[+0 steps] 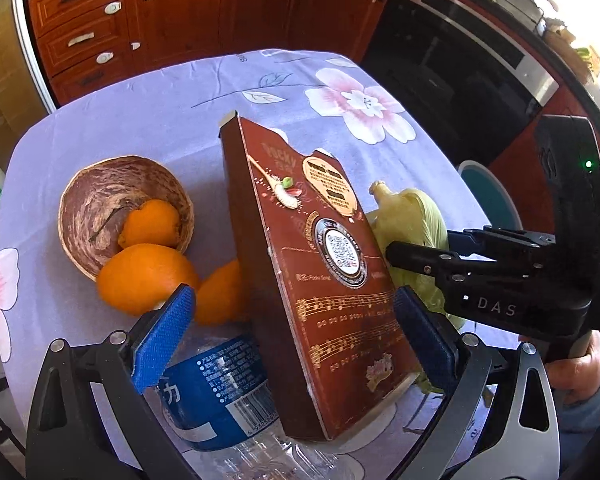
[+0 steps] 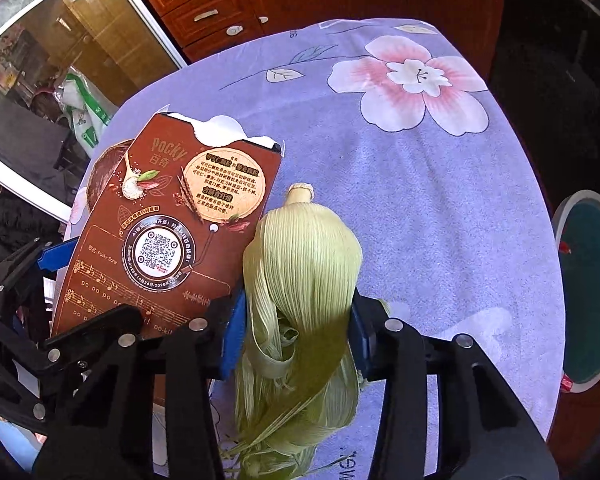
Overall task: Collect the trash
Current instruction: 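Grasp the brown box with the left gripper while the right grasps the corn husks, then carry the brown box and corn husks over the bin and open both grippers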
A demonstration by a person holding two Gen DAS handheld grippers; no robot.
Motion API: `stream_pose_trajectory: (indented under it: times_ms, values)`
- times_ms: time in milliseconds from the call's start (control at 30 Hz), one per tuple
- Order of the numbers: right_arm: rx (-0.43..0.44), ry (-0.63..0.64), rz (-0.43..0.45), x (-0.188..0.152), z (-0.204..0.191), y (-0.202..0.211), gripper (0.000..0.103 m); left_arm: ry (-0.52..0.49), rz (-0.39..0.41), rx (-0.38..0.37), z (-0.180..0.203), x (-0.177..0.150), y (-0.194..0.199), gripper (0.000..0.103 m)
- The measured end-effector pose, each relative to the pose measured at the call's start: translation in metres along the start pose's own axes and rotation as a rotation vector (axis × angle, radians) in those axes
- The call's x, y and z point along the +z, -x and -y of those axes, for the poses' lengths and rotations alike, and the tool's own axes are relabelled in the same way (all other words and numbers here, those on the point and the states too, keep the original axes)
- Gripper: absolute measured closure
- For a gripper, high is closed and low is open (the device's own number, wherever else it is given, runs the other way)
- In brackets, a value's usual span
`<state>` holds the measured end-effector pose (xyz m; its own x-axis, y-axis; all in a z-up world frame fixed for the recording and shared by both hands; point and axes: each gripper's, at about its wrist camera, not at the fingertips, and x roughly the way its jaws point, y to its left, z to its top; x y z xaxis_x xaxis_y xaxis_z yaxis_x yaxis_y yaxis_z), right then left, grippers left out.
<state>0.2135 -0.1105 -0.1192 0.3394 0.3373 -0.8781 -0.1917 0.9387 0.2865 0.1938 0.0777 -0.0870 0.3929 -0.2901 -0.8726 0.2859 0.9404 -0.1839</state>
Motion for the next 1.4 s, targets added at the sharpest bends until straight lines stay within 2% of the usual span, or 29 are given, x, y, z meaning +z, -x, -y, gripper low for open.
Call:
stream_pose_trajectory:
  times_ms: [167,233,333,367,433,500,533,567,600,667,767,800,867,900,967,1033,1167,1400]
  values:
    - [0.005,-0.015,-0.005,-0.009,0.013,0.002,0.066,-0.025,-0.002,-0.056,0.014,0.003,-0.002,0.004]
    - [-0.011,-0.009,-0.003,-0.012,0.017,0.003,0.072,-0.03,-0.01,-0.086,0.019,0.004,-0.004,0.004]
    - [0.002,-0.026,-0.003,-0.015,0.024,0.006,0.074,-0.048,0.005,-0.08,0.029,0.006,-0.005,0.005]
    - [0.006,-0.028,-0.002,-0.016,0.026,0.007,0.074,-0.053,0.017,-0.072,0.032,0.007,-0.004,0.008]
    - [0.019,-0.035,0.001,-0.018,0.03,0.007,0.076,-0.062,0.041,-0.051,0.036,0.01,0.0,0.017]
    - [0.04,-0.048,0.004,-0.019,0.034,0.008,0.076,-0.061,0.038,-0.085,0.039,0.013,0.001,0.046]
    - [0.051,-0.055,0.005,-0.019,0.035,0.008,0.076,-0.058,0.035,-0.094,0.041,0.015,0.001,0.053]
    - [0.06,-0.06,0.006,-0.02,0.037,0.008,0.076,-0.064,0.038,-0.086,0.043,0.015,0.001,0.064]
    - [0.066,-0.061,0.007,-0.02,0.037,0.008,0.076,-0.074,0.042,-0.072,0.046,0.015,0.0,0.069]
    - [0.081,-0.065,0.01,-0.02,0.039,0.008,0.076,-0.083,0.05,-0.061,0.051,0.014,-0.001,0.071]
    - [0.109,-0.073,0.01,-0.019,0.043,0.008,0.075,-0.072,0.015,-0.053,0.056,0.014,-0.013,0.072]
    - [0.119,-0.08,0.008,-0.018,0.044,0.007,0.075,-0.066,0.01,-0.035,0.058,0.014,-0.017,0.075]
    - [0.129,-0.086,0.012,-0.018,0.045,0.008,0.074,-0.056,0.025,0.001,0.061,0.014,-0.017,0.08]
    - [0.129,-0.081,0.018,-0.019,0.043,0.011,0.076,-0.051,0.031,-0.005,0.063,0.014,-0.015,0.084]
    - [0.131,-0.067,0.029,-0.021,0.041,0.018,0.08,-0.054,0.053,0.018,0.065,0.015,-0.007,0.084]
    - [0.134,-0.065,0.043,-0.022,0.043,0.027,0.082,-0.053,0.07,0.049,0.066,0.017,0.001,0.084]
    - [0.131,-0.062,0.097,-0.025,0.046,0.055,0.084,-0.054,0.103,0.063,0.068,0.016,0.019,0.084]
    - [0.112,-0.075,0.202,-0.035,0.058,0.113,0.084,-0.075,0.156,0.058,0.088,0.01,0.05,0.083]
